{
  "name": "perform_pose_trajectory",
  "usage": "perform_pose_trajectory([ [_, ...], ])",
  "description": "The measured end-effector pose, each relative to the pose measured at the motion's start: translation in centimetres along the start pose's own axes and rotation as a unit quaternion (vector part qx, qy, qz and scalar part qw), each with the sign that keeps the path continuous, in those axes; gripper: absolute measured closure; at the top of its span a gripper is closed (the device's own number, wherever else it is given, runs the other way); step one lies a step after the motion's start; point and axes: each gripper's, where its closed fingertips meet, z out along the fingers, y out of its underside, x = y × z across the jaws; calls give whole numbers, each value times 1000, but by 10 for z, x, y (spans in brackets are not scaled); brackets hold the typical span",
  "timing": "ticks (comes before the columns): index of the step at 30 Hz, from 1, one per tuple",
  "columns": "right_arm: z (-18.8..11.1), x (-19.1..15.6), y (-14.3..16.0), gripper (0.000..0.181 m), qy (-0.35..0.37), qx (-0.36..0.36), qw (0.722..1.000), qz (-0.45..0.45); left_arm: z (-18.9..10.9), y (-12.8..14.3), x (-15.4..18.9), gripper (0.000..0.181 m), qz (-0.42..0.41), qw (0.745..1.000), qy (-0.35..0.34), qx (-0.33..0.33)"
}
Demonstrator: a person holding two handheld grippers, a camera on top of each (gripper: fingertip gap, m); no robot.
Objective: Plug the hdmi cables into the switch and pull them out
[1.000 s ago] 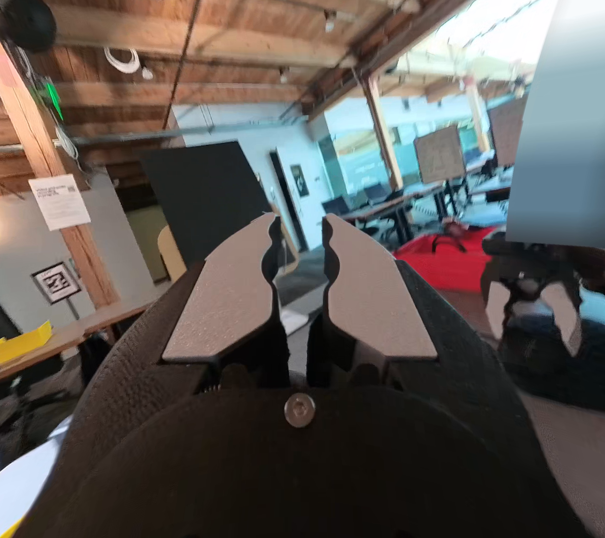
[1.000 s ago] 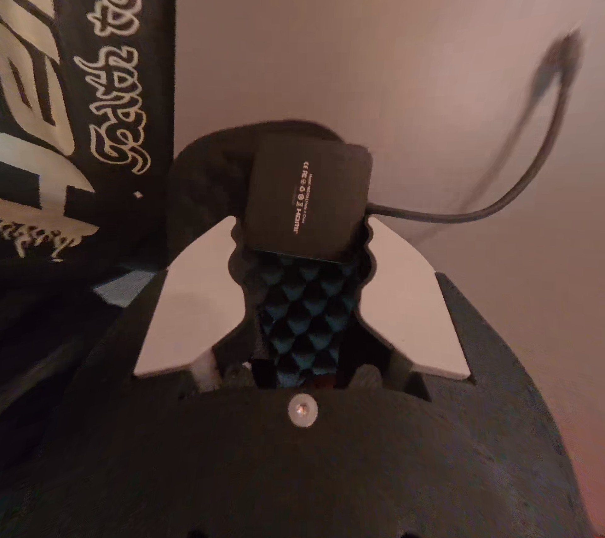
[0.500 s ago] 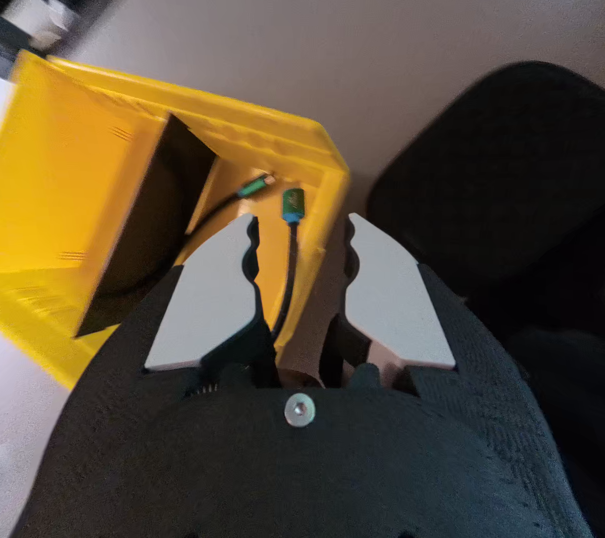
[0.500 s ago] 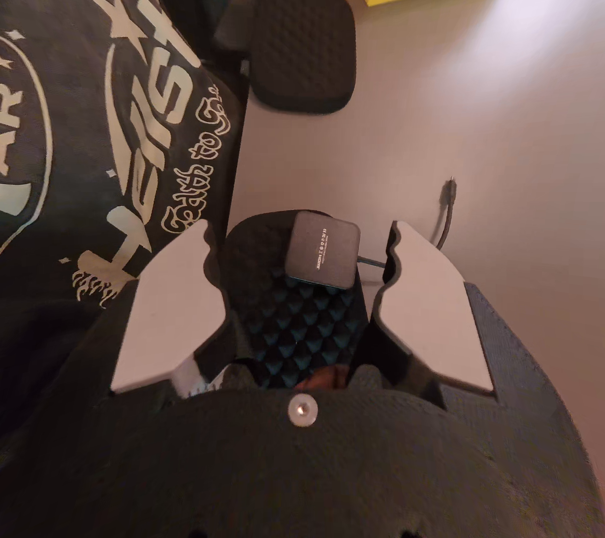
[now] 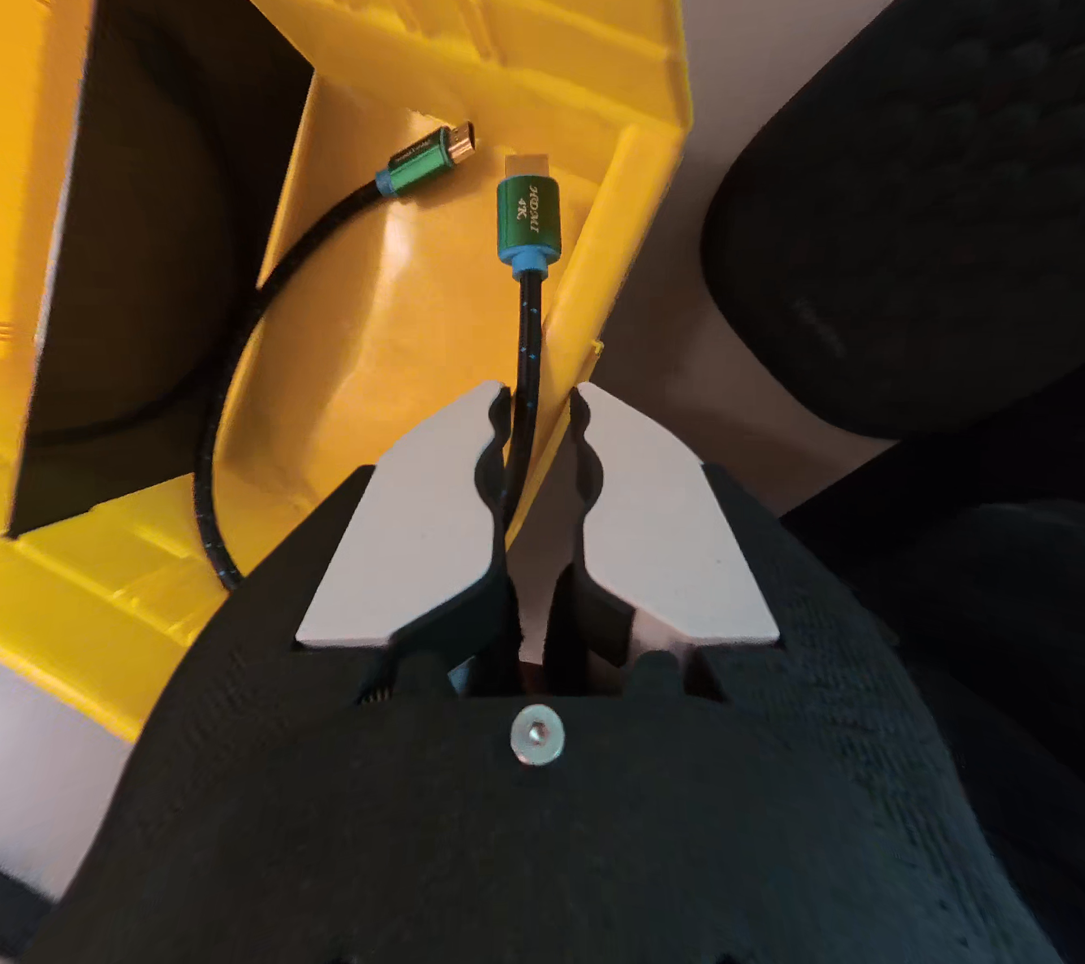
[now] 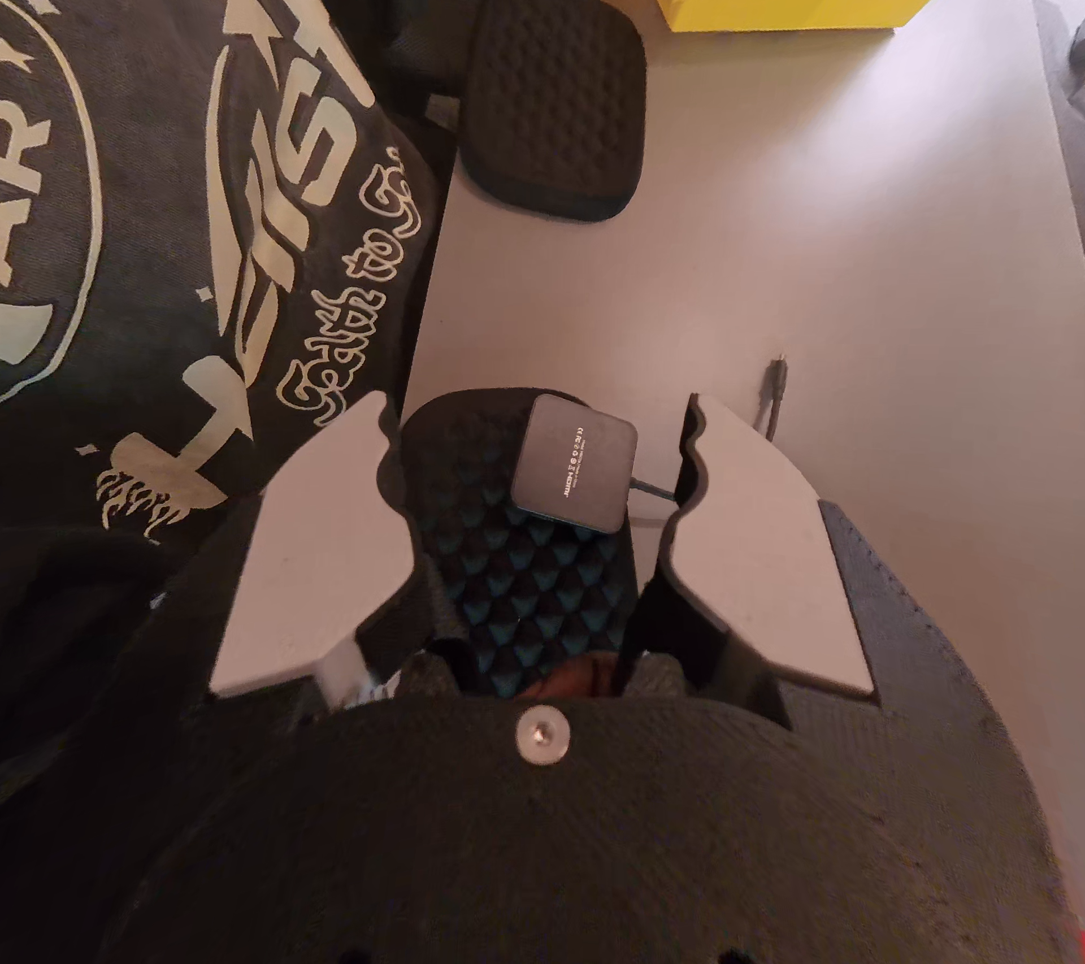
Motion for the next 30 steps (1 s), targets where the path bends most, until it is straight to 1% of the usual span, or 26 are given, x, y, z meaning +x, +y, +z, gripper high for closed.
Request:
perform_pose_trajectory([
  [1, -2, 1, -4, 86, 6, 9, 1000, -2, -3, -2, -3, 163, 11, 1000, -20, 4],
  [3, -7, 0, -15, 85, 8, 45, 999, -9, -11, -8, -8, 165, 18, 998, -55, 19],
  [4, -11, 0, -21, 84, 9, 64, 998, -13, -16, -13, -8, 167, 16, 997, -63, 36],
  [6, -17, 1, -28, 85, 23, 88, 996, -23, -24, -23, 0, 171, 19, 996, -45, 79],
  [8, -20, 3, -30, 85, 38, 92, 994, -32, -26, -23, 5, 175, 27, 995, -34, 88],
  [11, -22, 4, -30, 85, 45, 93, 994, -43, -28, -24, -1, 175, 24, 994, -47, 96],
  [12, -22, 4, -31, 85, 48, 97, 993, -45, -31, -26, -4, 175, 27, 992, -61, 103],
  [14, -22, 6, -36, 86, 51, 109, 991, -51, -42, -34, -15, 175, 34, 985, -112, 125],
  [16, -24, 7, -42, 86, 55, 126, 989, -53, -63, -48, -33, 175, 38, 965, -197, 169],
  [18, -28, 12, -51, 76, 68, 151, 985, -42, -91, -61, -52, 175, 27, 933, -283, 219],
  [20, -34, 18, -61, 67, 87, 180, 979, -34, -122, -73, -64, 175, 27, 891, -364, 270],
  [23, -44, 24, -73, 65, 126, 219, 967, -39, -164, -90, -63, 175, 53, 825, -448, 341],
  [25, -51, 28, -82, 67, 153, 244, 956, -49, -191, -102, -52, 175, 90, 773, -493, 389],
  [27, -62, 35, -93, 78, 198, 280, 937, -67, -214, -112, -34, 175, 123, 724, -521, 435],
  [30, -75, 38, -106, 101, 241, 339, 904, -98, -248, -128, 3, 175, 170, 638, -543, 519],
])
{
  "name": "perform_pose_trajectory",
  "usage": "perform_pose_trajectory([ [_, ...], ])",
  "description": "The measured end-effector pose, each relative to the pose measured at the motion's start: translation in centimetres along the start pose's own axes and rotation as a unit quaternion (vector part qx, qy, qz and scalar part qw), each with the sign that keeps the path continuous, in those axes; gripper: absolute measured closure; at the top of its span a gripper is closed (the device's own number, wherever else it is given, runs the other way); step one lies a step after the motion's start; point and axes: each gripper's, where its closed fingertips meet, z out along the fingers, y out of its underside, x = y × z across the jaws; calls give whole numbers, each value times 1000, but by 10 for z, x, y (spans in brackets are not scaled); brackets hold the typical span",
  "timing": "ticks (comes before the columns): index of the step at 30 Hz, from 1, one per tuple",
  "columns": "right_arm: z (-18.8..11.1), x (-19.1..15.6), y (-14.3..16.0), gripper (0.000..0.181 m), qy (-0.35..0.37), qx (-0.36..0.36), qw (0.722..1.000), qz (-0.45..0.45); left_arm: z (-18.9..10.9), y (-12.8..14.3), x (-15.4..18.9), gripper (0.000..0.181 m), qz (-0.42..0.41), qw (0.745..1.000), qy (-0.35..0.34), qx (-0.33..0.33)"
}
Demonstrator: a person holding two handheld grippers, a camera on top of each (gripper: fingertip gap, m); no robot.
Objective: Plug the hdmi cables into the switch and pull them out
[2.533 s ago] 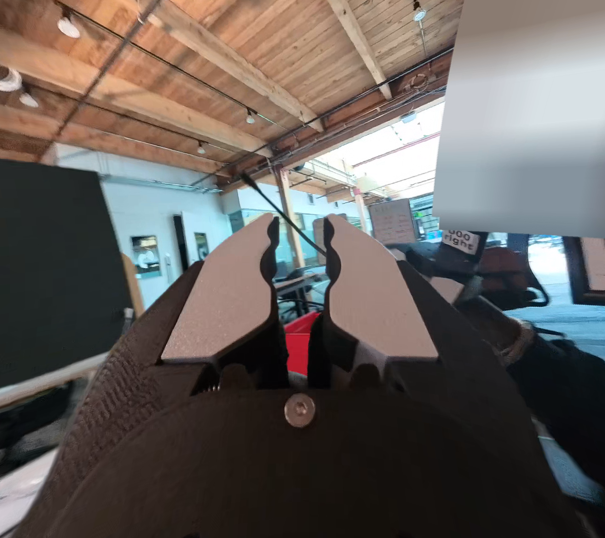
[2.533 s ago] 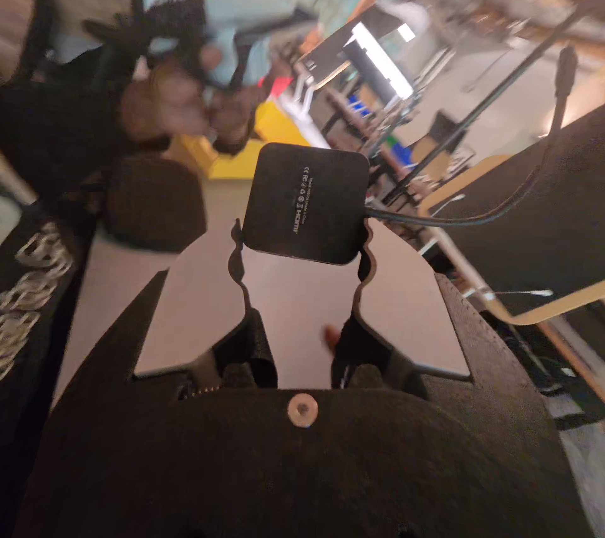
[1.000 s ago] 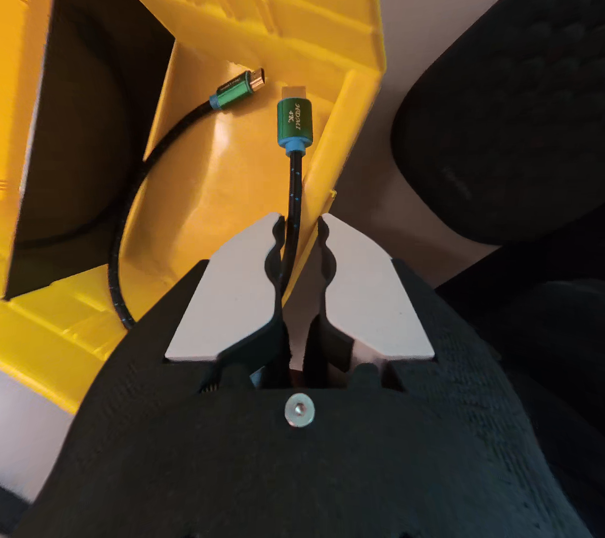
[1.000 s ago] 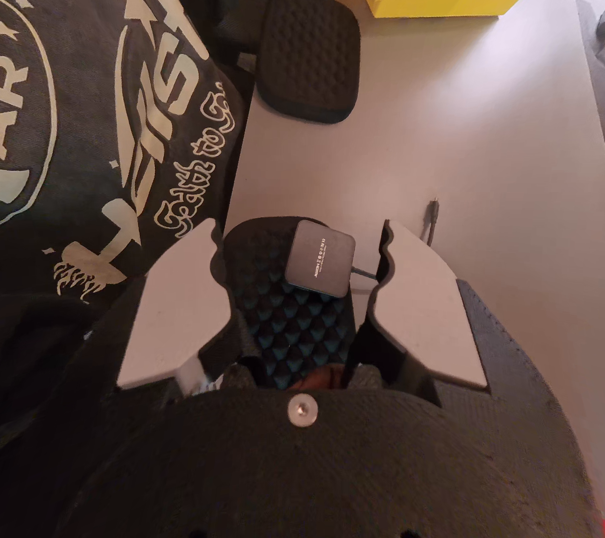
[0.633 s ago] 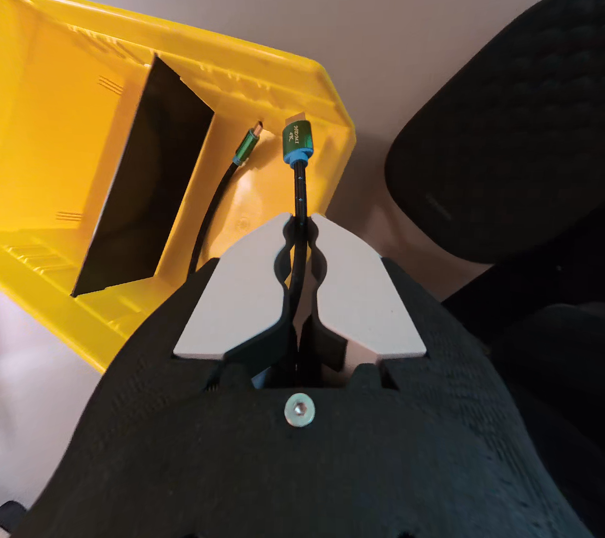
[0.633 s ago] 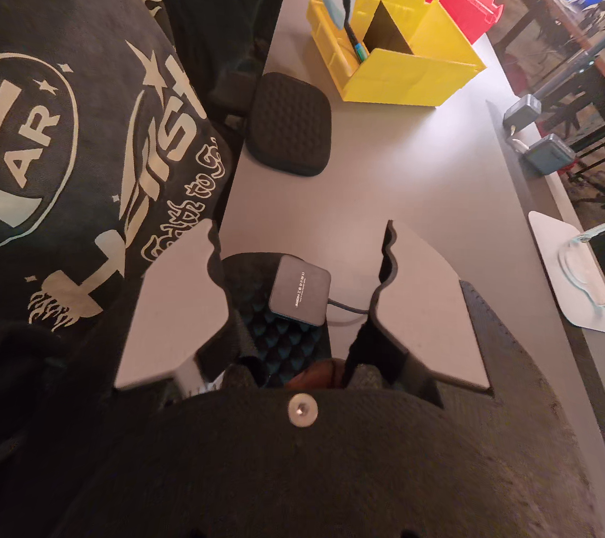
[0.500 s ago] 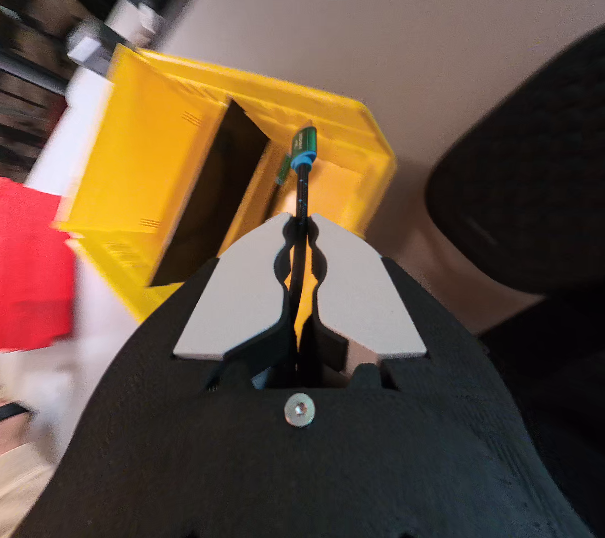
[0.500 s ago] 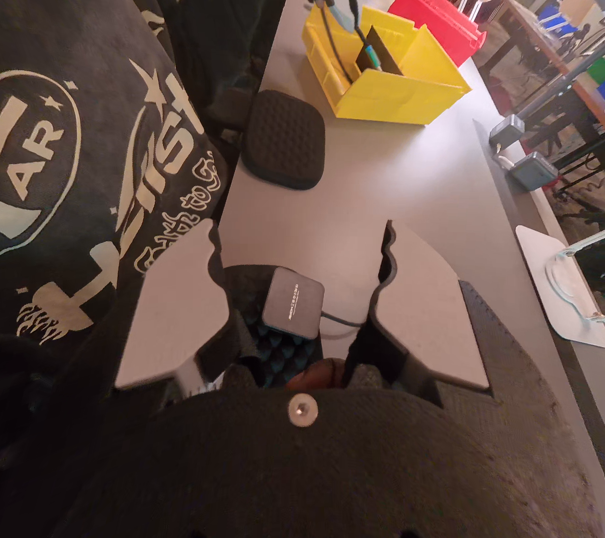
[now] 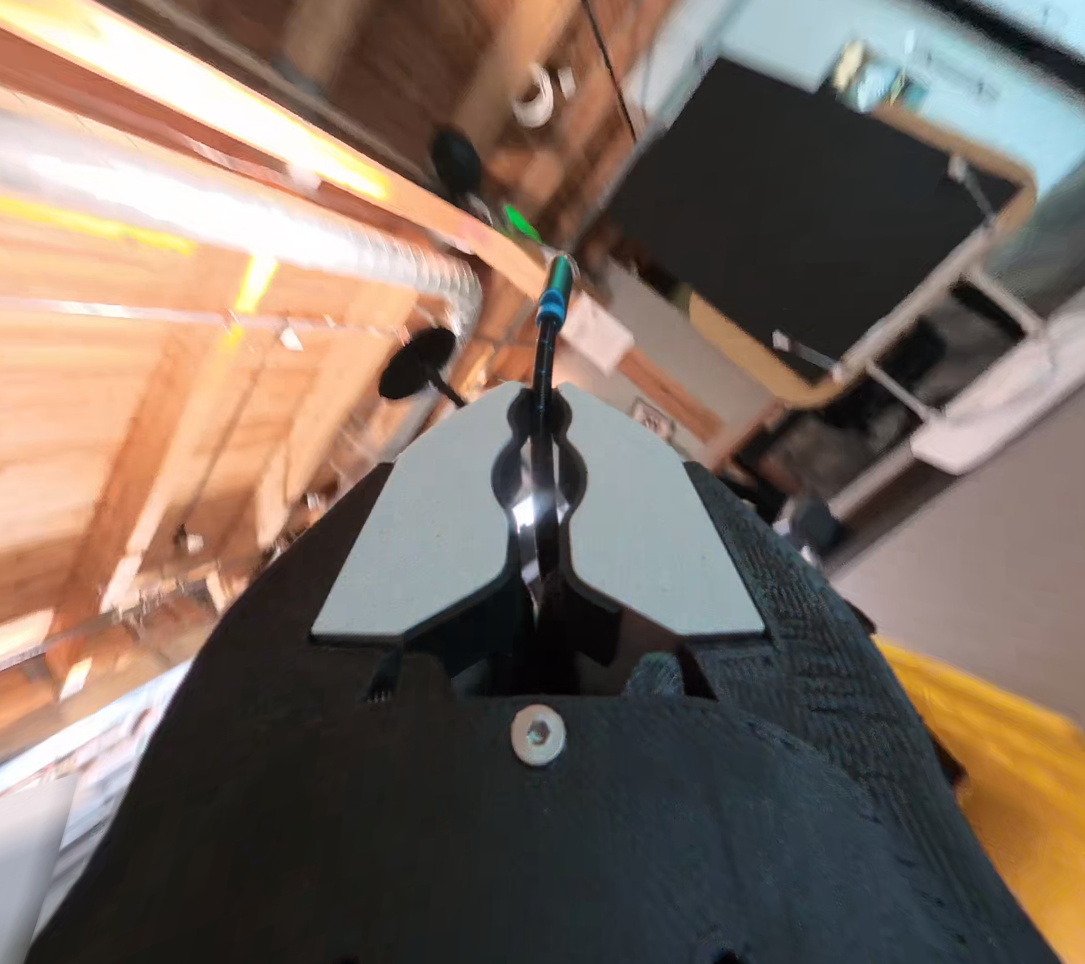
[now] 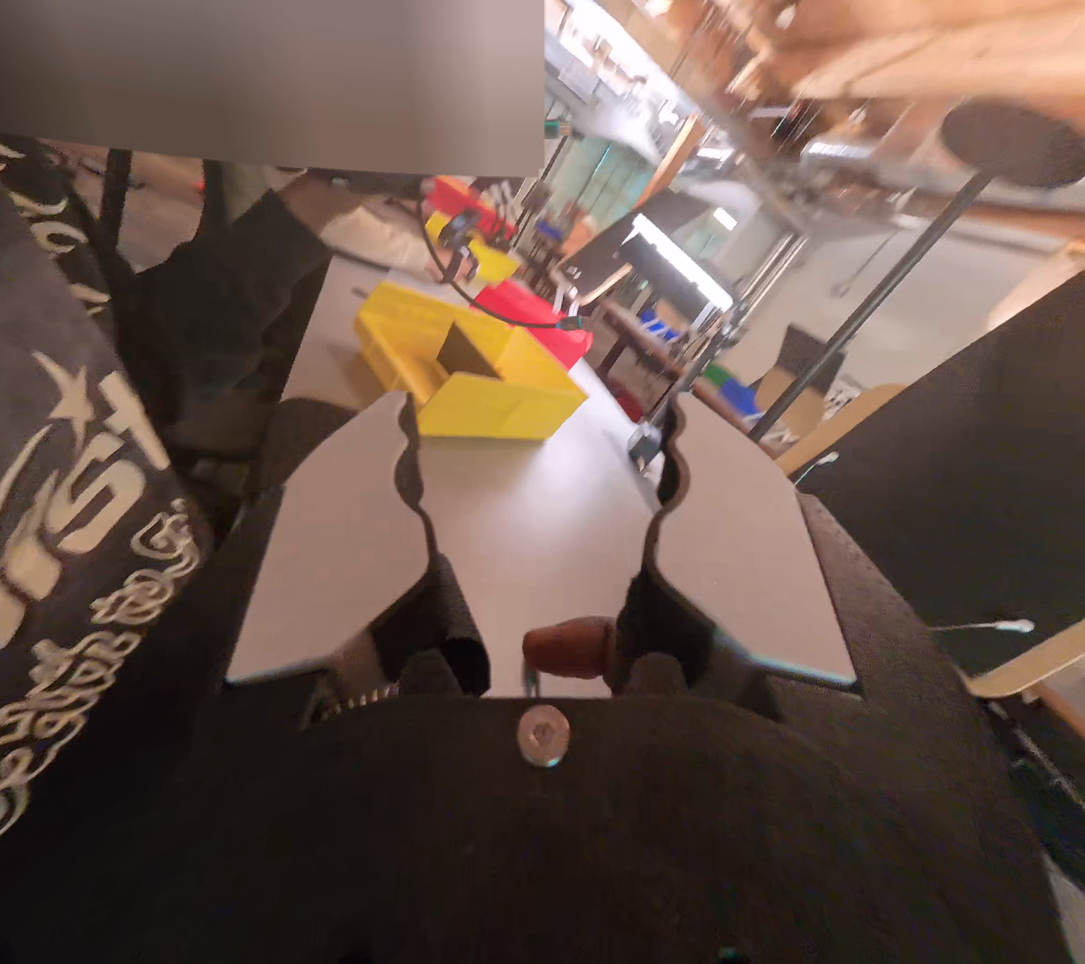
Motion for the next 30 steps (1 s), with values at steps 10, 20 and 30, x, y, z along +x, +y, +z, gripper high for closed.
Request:
perform_pose_trajectory([
  [10, 14, -9, -18, 168, 34, 71, 994, -70, -6, -106, 60, 175, -162, 949, 158, 218],
  [20, 44, -42, -25, 136, -13, 104, 994, -4, -34, -152, 145, 175, -235, 835, 408, 286],
  [30, 59, -55, -14, 143, -55, 98, 992, 64, -49, -165, 177, 175, -210, 805, 472, 294],
])
